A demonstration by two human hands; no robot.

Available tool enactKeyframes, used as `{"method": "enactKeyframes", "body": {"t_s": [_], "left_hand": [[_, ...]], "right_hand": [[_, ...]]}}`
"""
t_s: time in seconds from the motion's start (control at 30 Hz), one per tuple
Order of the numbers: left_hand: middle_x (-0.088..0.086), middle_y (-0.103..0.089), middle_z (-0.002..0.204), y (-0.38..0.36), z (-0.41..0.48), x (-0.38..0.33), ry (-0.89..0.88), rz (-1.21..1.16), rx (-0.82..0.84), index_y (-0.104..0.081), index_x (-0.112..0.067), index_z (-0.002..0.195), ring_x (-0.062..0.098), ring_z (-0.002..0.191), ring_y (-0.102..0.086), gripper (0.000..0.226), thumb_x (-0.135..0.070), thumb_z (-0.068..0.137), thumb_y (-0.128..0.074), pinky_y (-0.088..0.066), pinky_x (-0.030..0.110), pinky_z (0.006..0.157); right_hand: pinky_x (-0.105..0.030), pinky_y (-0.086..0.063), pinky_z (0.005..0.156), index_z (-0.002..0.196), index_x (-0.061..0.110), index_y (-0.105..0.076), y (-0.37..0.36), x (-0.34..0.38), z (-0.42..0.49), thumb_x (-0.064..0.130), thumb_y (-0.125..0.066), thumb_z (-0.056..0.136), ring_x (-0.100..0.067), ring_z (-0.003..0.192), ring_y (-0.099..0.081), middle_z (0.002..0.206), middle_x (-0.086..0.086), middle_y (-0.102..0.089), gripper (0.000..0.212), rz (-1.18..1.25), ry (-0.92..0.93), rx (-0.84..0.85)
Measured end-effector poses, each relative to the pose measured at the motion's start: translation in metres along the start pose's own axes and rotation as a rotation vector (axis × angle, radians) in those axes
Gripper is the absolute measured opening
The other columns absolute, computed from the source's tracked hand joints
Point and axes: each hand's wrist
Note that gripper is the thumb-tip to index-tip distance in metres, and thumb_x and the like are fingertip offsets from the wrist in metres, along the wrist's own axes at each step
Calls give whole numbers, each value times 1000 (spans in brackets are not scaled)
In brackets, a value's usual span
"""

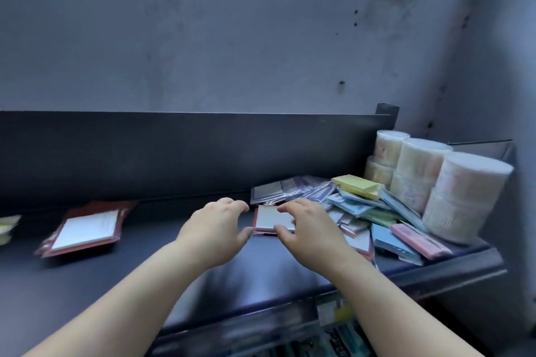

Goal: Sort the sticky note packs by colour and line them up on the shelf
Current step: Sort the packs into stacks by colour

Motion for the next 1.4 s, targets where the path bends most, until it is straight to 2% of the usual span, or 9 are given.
{"method": "enactKeyframes", "body": {"t_s": [0.33, 0.57, 0.67, 0.73, 0.83, 0.97, 1.13, 1.27, 1.4], "left_hand": [[5, -33, 145, -45, 84, -62, 154, 18, 146, -27, -25, 143, 30, 125, -45, 60, -46, 92, -49, -41, 41, 101], [13, -2, 159, -68, 116, -58, 419, -7, 223, -6, -27, 152, 40, 139, -23, 78, -51, 91, -49, -26, 44, 113], [17, -14, 157, -72, 125, -51, 449, -94, 208, -11, -24, 152, 35, 141, -26, 79, -48, 89, -53, -25, 37, 114], [13, -35, 150, -71, 126, -51, 406, -109, 175, -25, -21, 149, 29, 134, -39, 69, -42, 90, -54, -33, 30, 107], [6, -60, 127, -71, 128, -52, 328, -52, 82, -54, -22, 129, 26, 112, -56, 41, -33, 89, -55, -45, 28, 89], [-1, -61, 125, -67, 125, -55, 307, 12, 31, -59, -26, 125, 24, 114, -55, 36, -28, 89, -56, -47, 31, 89], [0, -69, 96, -56, 114, -53, 279, 68, -76, -65, -24, 86, 26, 92, -62, 15, -27, 90, -51, -55, 36, 75], [-4, -69, 95, -31, 90, -52, 240, 52, -239, -70, -26, 97, 25, 91, -61, 23, -22, 90, -48, -52, 35, 71], [-2, -69, 101, -10, 48, -38, 264, -33, -407, -71, -25, 105, 23, 96, -61, 24, -21, 90, -53, -50, 35, 79]], "right_hand": [[-29, -34, 103, 128, 22, -54, 44, -108, -3, 35, -52, 91, -16, 121, -43, 128, 4, -53, 39, -2, -21, -11], [-35, -35, 105, 140, 21, -38, 57, -146, 21, 32, -45, 94, -22, 127, -37, 138, -1, -42, 48, -64, -89, 8], [-37, -34, 105, 143, 20, -32, 58, -160, 40, 31, -42, 95, -26, 128, -35, 141, -6, -38, 50, -146, -147, 29], [-39, -35, 103, 140, 20, -34, 54, -168, 50, 32, -42, 94, -28, 128, -36, 139, -9, -40, 48, -194, -199, 85], [-36, -41, 85, 119, 18, -50, 49, -173, 58, 34, -43, 91, -29, 110, -51, 119, -8, -57, 33, -242, -220, 122], [-33, -33, 73, 106, 20, -57, 45, -172, 62, 25, -43, 89, -27, 98, -57, 105, -4, -63, 23, -389, -115, 40], [-32, -30, 72, 93, 24, -63, 46, -157, 63, 26, -44, 89, -25, 90, -59, 94, 0, -66, 19, -469, 19, -82], [-29, -28, 56, 69, 18, -64, 44, -133, 63, 18, -64, 78, -31, 63, -58, 66, -5, -63, 8, -332, 169, -261], [-32, -37, 53, 75, 16, -63, 34, -100, 64, 18, -59, 84, -33, 68, -56, 68, -4, -61, 11, -110, 277, -342]]}}
Point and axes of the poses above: each hand's wrist, its own z-axis towards the middle knuckle, its own y-axis out of the back of the hand, x = y × z
